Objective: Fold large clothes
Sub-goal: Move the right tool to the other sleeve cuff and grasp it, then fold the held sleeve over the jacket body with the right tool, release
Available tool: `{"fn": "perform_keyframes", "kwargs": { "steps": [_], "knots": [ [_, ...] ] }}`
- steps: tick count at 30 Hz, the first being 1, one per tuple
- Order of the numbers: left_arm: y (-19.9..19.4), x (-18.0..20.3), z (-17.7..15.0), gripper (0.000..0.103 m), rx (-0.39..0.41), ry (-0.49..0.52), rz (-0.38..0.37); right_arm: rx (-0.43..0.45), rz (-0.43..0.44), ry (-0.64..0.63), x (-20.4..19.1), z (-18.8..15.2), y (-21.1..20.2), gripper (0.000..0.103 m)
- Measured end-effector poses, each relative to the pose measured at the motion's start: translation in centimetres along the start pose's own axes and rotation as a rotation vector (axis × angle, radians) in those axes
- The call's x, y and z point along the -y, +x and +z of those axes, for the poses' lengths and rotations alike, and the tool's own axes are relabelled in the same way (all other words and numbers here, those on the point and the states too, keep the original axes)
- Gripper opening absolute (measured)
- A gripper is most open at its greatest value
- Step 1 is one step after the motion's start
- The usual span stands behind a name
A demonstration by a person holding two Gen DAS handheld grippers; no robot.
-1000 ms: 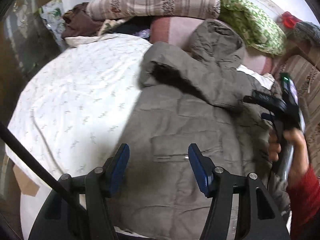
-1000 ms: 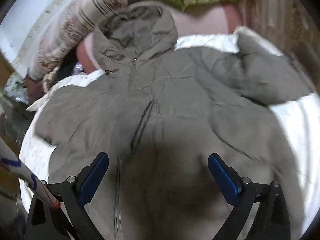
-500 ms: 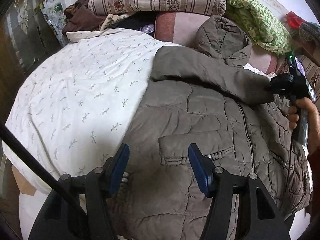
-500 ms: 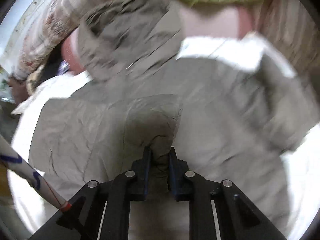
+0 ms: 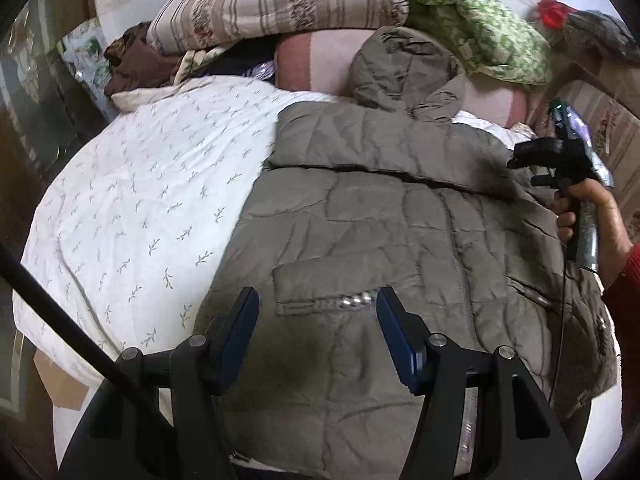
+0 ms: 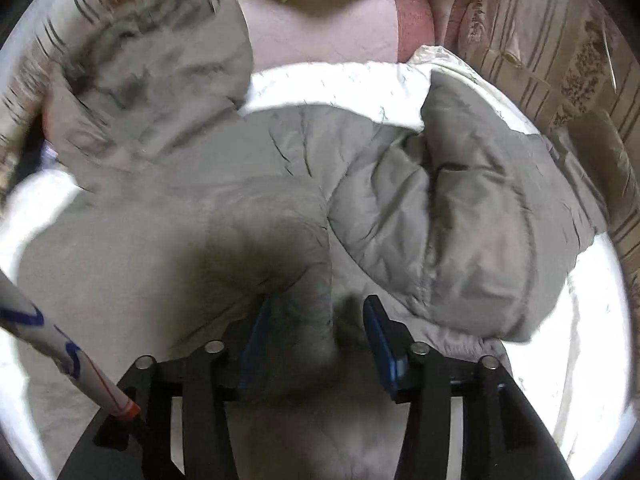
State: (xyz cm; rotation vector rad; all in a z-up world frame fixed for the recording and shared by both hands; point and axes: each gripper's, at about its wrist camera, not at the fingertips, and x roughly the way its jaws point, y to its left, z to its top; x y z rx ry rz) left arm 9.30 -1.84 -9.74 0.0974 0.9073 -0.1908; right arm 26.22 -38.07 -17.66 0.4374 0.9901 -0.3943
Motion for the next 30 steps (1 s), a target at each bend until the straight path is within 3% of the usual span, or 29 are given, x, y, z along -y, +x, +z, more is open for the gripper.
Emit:
{"fn": "perform_keyframes", "kwargs": {
  "steps": [5, 8, 14, 19, 24, 28, 30],
  "knots": [
    [-2.2, 2.6, -1.1, 0.060, 0.020, 0.056, -0.032, 0.074, 0.041, -0.012, 4.0, -1.8, -6.0, 0.074],
    [-3.0, 4.2, -1.8, 0.060, 0.014, 0.095, -0.048, 0.104, -0.029, 0.004, 9.4, -2.7, -8.5, 0.076],
    [-3.8, 5.9, -2.2, 0.060, 0.015, 0.135, -0.024, 0.126, -0.215, 0.211, 22.3, -2.2, -8.8, 0.077],
    [-2.9, 6.2, -1.6, 0.061, 0.003, 0.131, 0.012, 0.117, -0.219, 0.377, 30.1, -1.7, -6.8, 0.078],
    [-0.1, 7.0, -1.1, 0.061, -0.071, 0.138, 0.043, 0.131, -0.269, 0.372, 32.5, 0.7, -4.4, 0.078],
    [1.9, 7.8, -0.7, 0.061, -0.109, 0.135, 0.068, 0.137, -0.290, 0.294, 31.3, 3.8, -1.8, 0.079],
    [2.7, 8.1, -0.5, 0.061, -0.130, 0.135, 0.069, 0.133, -0.364, 0.233, 30.3, 5.3, -0.3, 0.079]
  ]
}}
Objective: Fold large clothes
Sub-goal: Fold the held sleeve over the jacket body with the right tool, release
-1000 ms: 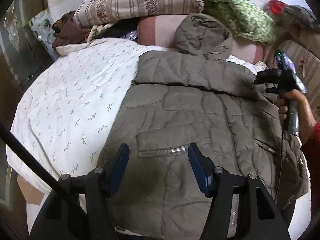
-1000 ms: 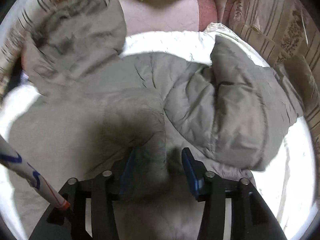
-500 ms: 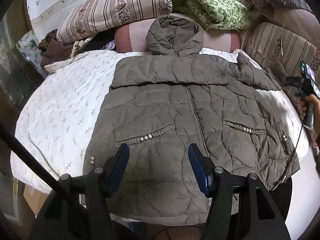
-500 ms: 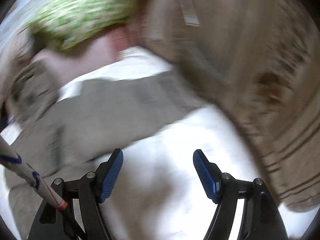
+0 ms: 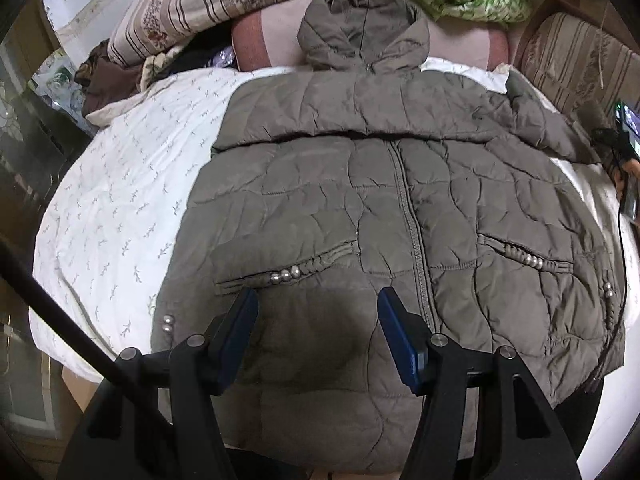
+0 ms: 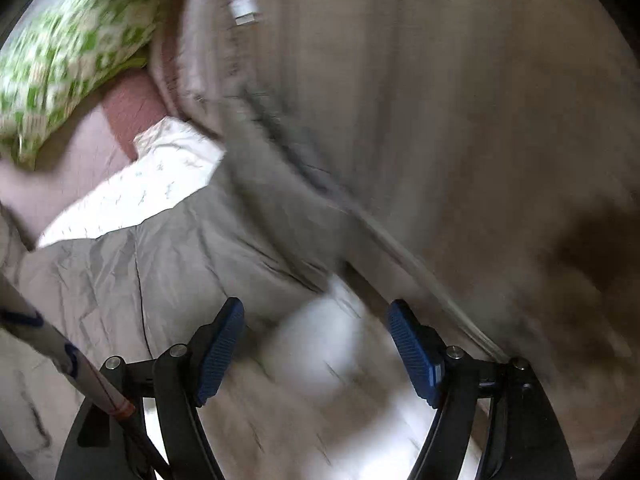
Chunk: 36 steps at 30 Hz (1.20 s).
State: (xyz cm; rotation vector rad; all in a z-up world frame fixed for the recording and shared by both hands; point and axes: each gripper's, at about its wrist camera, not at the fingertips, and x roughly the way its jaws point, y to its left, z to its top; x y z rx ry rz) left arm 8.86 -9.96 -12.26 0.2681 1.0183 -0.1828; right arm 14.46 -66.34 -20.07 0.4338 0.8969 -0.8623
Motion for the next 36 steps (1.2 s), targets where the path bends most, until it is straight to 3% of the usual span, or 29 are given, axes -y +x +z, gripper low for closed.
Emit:
{"fn": "perform_keyframes", "kwargs": {
  "steps": [4, 5, 6, 7, 8, 13, 18, 22, 25, 36],
  "knots": [
    [1.1, 0.4, 0.2, 0.061, -0.027, 0.007, 0.008, 0.009, -0.067, 0.040, -1.0, 1.4, 1.7, 0.079],
    [1.2, 0.3, 0.2, 0.061, -0.029, 0.007, 0.008, 0.009, -0.066, 0.045, -1.1, 1.5, 1.8, 0.072],
    [1.3, 0.3, 0.2, 0.061, -0.031, 0.007, 0.005, 0.011, -0.052, 0.042, -1.3, 1.6, 1.7, 0.056],
    [1.3, 0.2, 0.2, 0.061, -0.029, 0.007, 0.003, -0.002, -0.049, 0.041, -1.3, 1.8, 1.7, 0.020],
    [1.2, 0.2, 0.1, 0.061, -0.026, 0.008, 0.003, 0.000, -0.024, 0.053, -0.9, 1.8, 1.2, 0.017],
    [0.4, -0.5, -0.3, 0.061, -0.008, 0.002, -0.024, 0.065, 0.087, 0.150, 3.2, 1.4, -4.5, 0.013],
    [-1.4, -1.1, -1.2, 0.061, 0.035, -0.002, -0.069, 0.147, 0.139, 0.229, 8.3, 1.9, -12.4, 0.012],
    [-2.9, -2.0, -2.0, 0.061, 0.072, -0.016, -0.109, 0.171, 0.182, 0.251, 10.0, 2.2, -17.8, 0.012],
    [-3.4, -2.8, -2.3, 0.061, 0.103, -0.026, -0.112, 0.165, 0.196, 0.225, 9.0, 1.3, -21.3, 0.012],
    [-4.4, -2.9, -3.4, 0.061, 0.187, 0.020, -0.111, 0.233, 0.266, -0.072, -4.2, -2.3, -33.1, 0.012]
  ]
}}
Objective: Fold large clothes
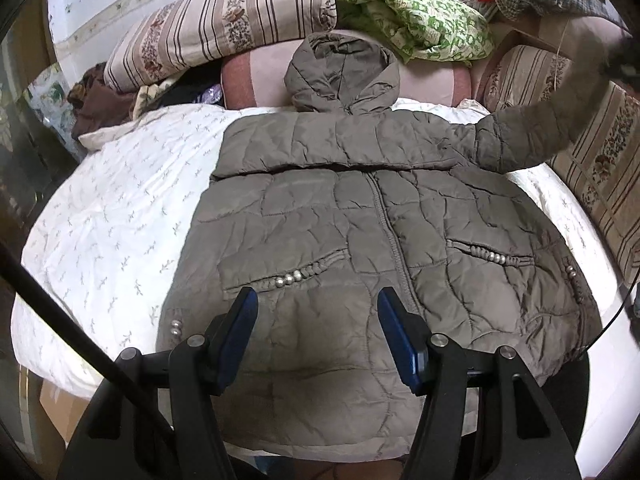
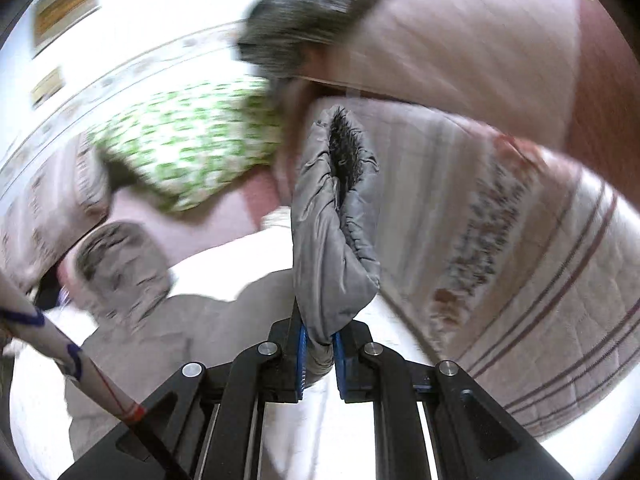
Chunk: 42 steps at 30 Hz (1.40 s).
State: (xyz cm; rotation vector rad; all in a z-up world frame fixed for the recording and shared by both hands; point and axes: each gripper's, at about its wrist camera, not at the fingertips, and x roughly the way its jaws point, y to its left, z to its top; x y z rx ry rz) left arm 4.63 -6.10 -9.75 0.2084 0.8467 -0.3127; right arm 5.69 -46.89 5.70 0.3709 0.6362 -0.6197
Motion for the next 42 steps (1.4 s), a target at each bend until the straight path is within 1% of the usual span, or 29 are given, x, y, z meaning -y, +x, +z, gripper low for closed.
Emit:
{"fn": "perform_keyframes", "kwargs": {
  "steps": [5, 9, 13, 15, 17, 20, 22, 24, 25, 28, 33, 35, 36, 37, 38, 39, 40, 41, 42],
  "knots": [
    [0.6, -1.8, -0.8, 0.061, 0.012, -0.012, 0.025, -0.004, 0.085, -0.143, -8.2, -1.0, -2.4, 0.012],
    [1.2, -4.5, 0.2, 0.061, 0.060, -0.079, 0.039, -0.025, 0.155, -0.247, -15.4, -2.3, -2.6, 0.012],
    [3.1, -8.2, 3.1, 0.061, 0.123, -0.180, 0.120, -0.049, 0.190, -0.329, -22.1, -3.9, -1.4, 0.012],
    [4.4, -10.3, 4.3, 0.062, 0.142, -0.228, 0.171, -0.073, 0.224, -0.369, -26.3, -5.2, -0.5, 0.012],
    [5.9, -12.9, 4.6, 0.062, 0.151, -0.300, 0.222, -0.087, 0.250, -0.409, -29.2, -6.2, 0.2, 0.012],
    [7.3, -16.4, 3.4, 0.062, 0.159, -0.380, 0.283, -0.126, 0.292, -0.491, -35.0, -8.7, 2.4, 0.012],
    [8.4, -18.6, 2.6, 0.062, 0.140, -0.422, 0.322, -0.159, 0.299, -0.532, -38.6, -10.5, 4.4, 0.012],
    [9.4, -20.2, 2.3, 0.062, 0.109, -0.451, 0.313, -0.196, 0.297, -0.557, -41.8, -12.4, 7.1, 0.012],
    [9.7, -20.6, 2.2, 0.062, 0.097, -0.459, 0.308, -0.209, 0.298, -0.561, -42.7, -13.1, 8.1, 0.012],
    [10.6, -21.8, 2.3, 0.062, 0.081, -0.471, 0.315, -0.262, 0.295, -0.582, -46.9, -16.6, 12.4, 0.012],
    [11.2, -21.9, 2.4, 0.062, 0.073, -0.471, 0.297, -0.386, 0.281, -0.630, -50.8, -21.7, 18.7, 0.013],
    [11.6, -21.9, 2.5, 0.062, 0.068, -0.464, 0.301, -0.420, 0.261, -0.662, -51.3, -23.6, 20.5, 0.023],
    [11.8, -22.0, 2.5, 0.062, 0.061, -0.462, 0.298, -0.407, 0.245, -0.676, -51.4, -24.3, 20.9, 0.026],
    [12.0, -22.1, 2.4, 0.062, 0.053, -0.466, 0.291, -0.387, 0.243, -0.684, -51.5, -24.6, 20.7, 0.034],
    [12.1, -22.1, 2.3, 0.062, 0.048, -0.471, 0.287, -0.372, 0.257, -0.689, -51.5, -24.8, 20.2, 0.048],
    [12.2, -22.2, 2.2, 0.062, 0.041, -0.477, 0.283, -0.370, 0.282, -0.690, -51.5, -24.8, 19.7, 0.058],
    [12.2, -22.3, 2.2, 0.062, 0.034, -0.484, 0.277, -0.373, 0.316, -0.688, -51.4, -24.7, 19.0, 0.073],
    [12.2, -22.3, 2.1, 0.062, 0.032, -0.487, 0.274, -0.372, 0.358, -0.685, -51.1, -24.6, 18.0, 0.076],
    [12.2, -22.3, 2.0, 0.062, 0.030, -0.490, 0.272, -0.364, 0.400, -0.684, -50.9, -24.3, 16.6, 0.076]
  ]
}}
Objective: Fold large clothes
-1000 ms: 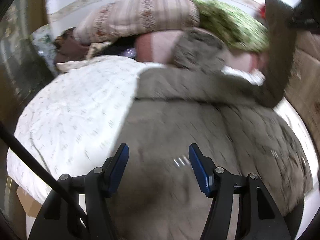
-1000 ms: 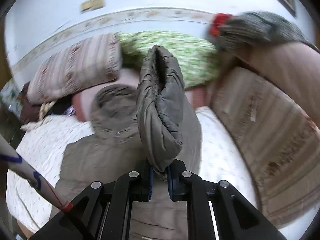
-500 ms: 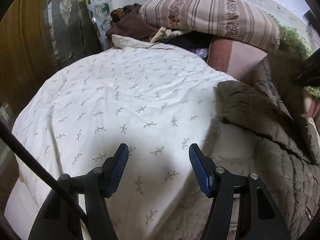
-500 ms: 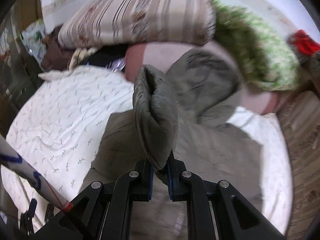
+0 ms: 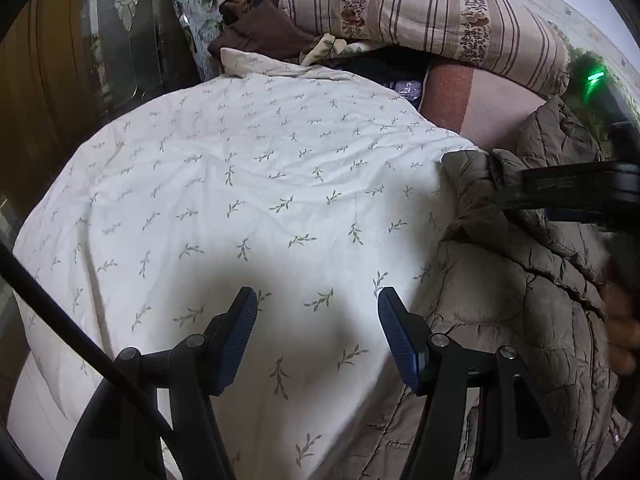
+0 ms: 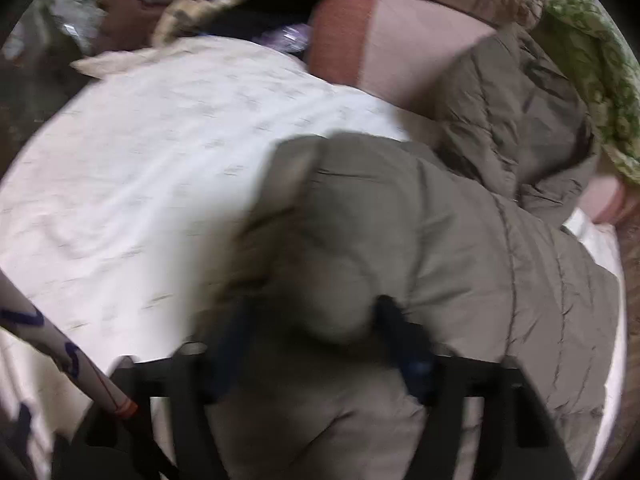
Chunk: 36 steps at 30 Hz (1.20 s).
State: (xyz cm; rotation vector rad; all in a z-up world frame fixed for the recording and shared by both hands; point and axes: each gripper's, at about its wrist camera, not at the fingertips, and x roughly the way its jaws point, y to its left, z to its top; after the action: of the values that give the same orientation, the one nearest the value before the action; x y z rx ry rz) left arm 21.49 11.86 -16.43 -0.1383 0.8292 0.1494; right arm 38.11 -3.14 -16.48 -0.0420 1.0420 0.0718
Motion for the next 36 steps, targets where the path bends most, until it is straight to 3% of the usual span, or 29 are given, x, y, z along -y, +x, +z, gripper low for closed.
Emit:
{"fn": "perform_keyframes", "kwargs": {
  "steps": [4, 10, 16, 19, 22, 25, 26, 27, 29, 33, 36],
  "knots": [
    [-0.1, 0.3, -0.2, 0.062, -0.014, 0.018, -0.016, 0.059, 0.029, -0.020, 0.9, -2.4, -4.8, 0.076],
    [1.0, 1.2, -0.9, 0.062, -0.100, 0.058, -0.086, 0.035, -0.053, 0.184, 10.9, -11.8, -10.5, 0.076],
    [1.5, 2.3, -2.1, 0.062, -0.172, 0.103, -0.177, 0.003, -0.206, 0.534, 24.9, -25.9, -17.7, 0.076],
    [1.8, 2.5, -3.3, 0.062, -0.243, 0.091, -0.253, 0.001, -0.212, 0.698, 29.8, -32.6, -19.7, 0.076],
    [1.1, 2.7, -4.8, 0.062, -0.282, 0.097, -0.291, 0.003, -0.161, 0.775, 31.4, -37.4, -19.9, 0.076],
    [-0.4, 3.4, -6.9, 0.057, -0.281, 0.151, -0.264, -0.008, -0.085, 0.774, 30.7, -40.0, -18.6, 0.074],
    [-1.1, 3.6, -7.5, 0.051, -0.269, 0.174, -0.255, -0.006, -0.048, 0.763, 30.3, -40.4, -18.2, 0.052],
    [-2.0, 3.9, -8.3, 0.042, -0.248, 0.209, -0.235, -0.009, -0.017, 0.753, 29.8, -40.6, -17.7, 0.038],
    [-3.8, 4.5, -9.5, 0.038, -0.213, 0.262, -0.186, 0.012, -0.033, 0.735, 29.4, -41.0, -17.6, 0.031],
    [-5.9, 4.7, -11.1, 0.038, -0.188, 0.298, -0.110, 0.026, -0.041, 0.792, 31.1, -42.3, -17.2, 0.030],
    [-7.7, 3.4, -10.5, 0.038, -0.195, 0.259, -0.105, 0.047, -0.020, 0.832, 31.8, -43.1, -17.5, 0.041]
  ]
}}
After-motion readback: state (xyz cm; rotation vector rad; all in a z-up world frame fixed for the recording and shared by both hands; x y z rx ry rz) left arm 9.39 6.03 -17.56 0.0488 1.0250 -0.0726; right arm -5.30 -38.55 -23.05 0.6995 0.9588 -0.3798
